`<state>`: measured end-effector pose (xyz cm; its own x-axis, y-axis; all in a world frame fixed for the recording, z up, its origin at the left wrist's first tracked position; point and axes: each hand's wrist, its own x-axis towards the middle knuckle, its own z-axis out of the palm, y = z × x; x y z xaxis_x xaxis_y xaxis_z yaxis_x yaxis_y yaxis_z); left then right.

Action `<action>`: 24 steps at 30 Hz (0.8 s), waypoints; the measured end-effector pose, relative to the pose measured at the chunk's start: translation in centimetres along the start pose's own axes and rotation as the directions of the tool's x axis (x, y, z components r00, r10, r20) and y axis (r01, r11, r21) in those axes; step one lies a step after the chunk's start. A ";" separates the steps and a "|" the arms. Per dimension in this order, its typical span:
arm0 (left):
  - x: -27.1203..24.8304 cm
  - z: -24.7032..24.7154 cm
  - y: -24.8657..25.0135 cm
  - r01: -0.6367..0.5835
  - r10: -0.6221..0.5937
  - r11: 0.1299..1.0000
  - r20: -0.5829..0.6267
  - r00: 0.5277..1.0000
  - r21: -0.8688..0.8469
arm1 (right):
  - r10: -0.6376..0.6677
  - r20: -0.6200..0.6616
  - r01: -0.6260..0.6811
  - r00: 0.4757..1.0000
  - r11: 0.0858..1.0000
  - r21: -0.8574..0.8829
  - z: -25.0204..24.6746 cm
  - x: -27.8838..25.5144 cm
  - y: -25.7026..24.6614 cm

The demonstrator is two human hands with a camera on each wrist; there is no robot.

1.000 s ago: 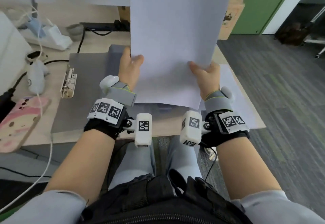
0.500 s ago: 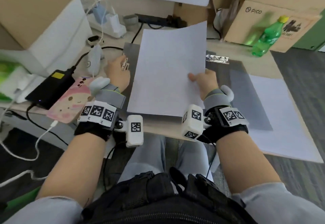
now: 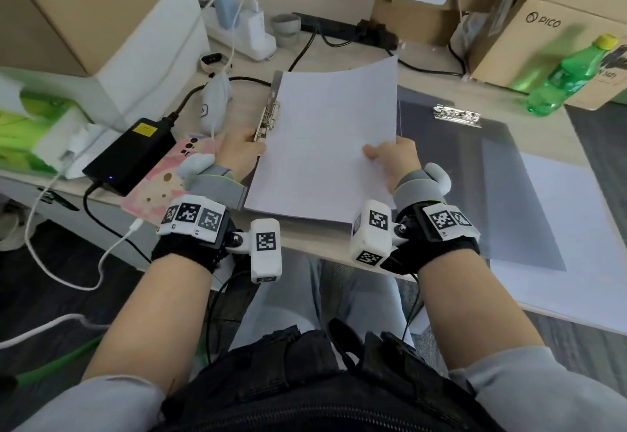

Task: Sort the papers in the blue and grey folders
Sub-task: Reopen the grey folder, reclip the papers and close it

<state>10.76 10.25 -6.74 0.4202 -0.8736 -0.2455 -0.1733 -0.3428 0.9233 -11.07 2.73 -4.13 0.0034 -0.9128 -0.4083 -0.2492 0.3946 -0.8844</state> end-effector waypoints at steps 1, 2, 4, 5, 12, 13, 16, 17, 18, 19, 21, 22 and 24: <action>-0.3 0.0 0.3 0.005 -0.006 1.000 0.010 1.000 0.018 | 0.003 -0.004 -0.003 1.000 1.000 -0.009 0.0 0.0 -0.1; -0.4 0.0 0.4 0.002 -0.002 1.000 0.012 1.000 0.027 | 0.006 -0.008 -0.007 1.000 1.000 -0.019 0.0 0.0 -0.1; -0.3 0.0 0.3 -0.010 0.009 1.000 0.008 1.000 0.017 | 0.023 -0.016 -0.024 1.000 0.999 -0.038 -0.2 0.0 -0.1; -0.3 0.0 0.1 -0.023 0.023 1.000 0.007 1.000 0.014 | 0.033 -0.016 -0.034 0.999 0.998 -0.054 -0.2 0.1 -0.2; -0.4 0.0 -0.1 -0.052 0.052 0.998 0.004 0.999 0.023 | -0.056 -0.020 0.052 0.998 0.981 -0.187 0.3 0.7 0.3; -0.4 0.0 0.1 -0.054 0.054 0.998 0.005 0.999 0.022 | -0.054 -0.019 0.049 0.998 0.976 -0.214 0.2 0.6 0.2; -0.1 0.1 -0.2 -0.047 0.047 0.999 -0.002 0.999 0.022 | -0.053 0.007 0.053 0.999 0.958 -0.281 0.1 0.8 -0.2; 0.0 0.1 -0.3 -0.043 0.043 0.999 -0.003 0.999 0.021 | -0.050 0.013 0.052 0.999 0.944 -0.327 0.0 0.7 -0.4; 0.2 0.2 -0.4 -0.044 0.044 0.999 -0.009 0.999 0.021 | -0.039 -0.003 0.035 0.999 0.936 -0.350 0.0 0.8 -0.5; 0.2 0.2 -0.4 -0.047 0.047 0.999 -0.014 0.999 0.022 | -0.024 -0.026 0.013 0.999 0.931 -0.364 -0.1 0.9 -0.6; 0.3 0.3 -0.3 -0.051 0.052 0.999 -0.028 0.998 0.016 | -0.019 -0.048 -0.002 0.999 0.917 -0.399 -0.3 0.9 -0.6; 0.4 0.3 -0.4 -0.054 0.054 0.999 -0.034 0.998 0.008 | -0.023 -0.062 -0.005 0.998 0.904 -0.428 -0.3 1.0 -0.5; 0.6 0.4 -0.3 -0.056 0.055 0.998 -0.041 0.998 -0.007 | -0.046 -0.062 0.006 0.997 0.848 -0.530 -0.2 1.1 -0.7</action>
<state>10.77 9.66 -7.26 0.4462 -0.8763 -0.1819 -0.1904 -0.2915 0.9374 -11.13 1.48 -3.92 -0.0451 -0.9346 -0.3528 -0.7245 0.2737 -0.6326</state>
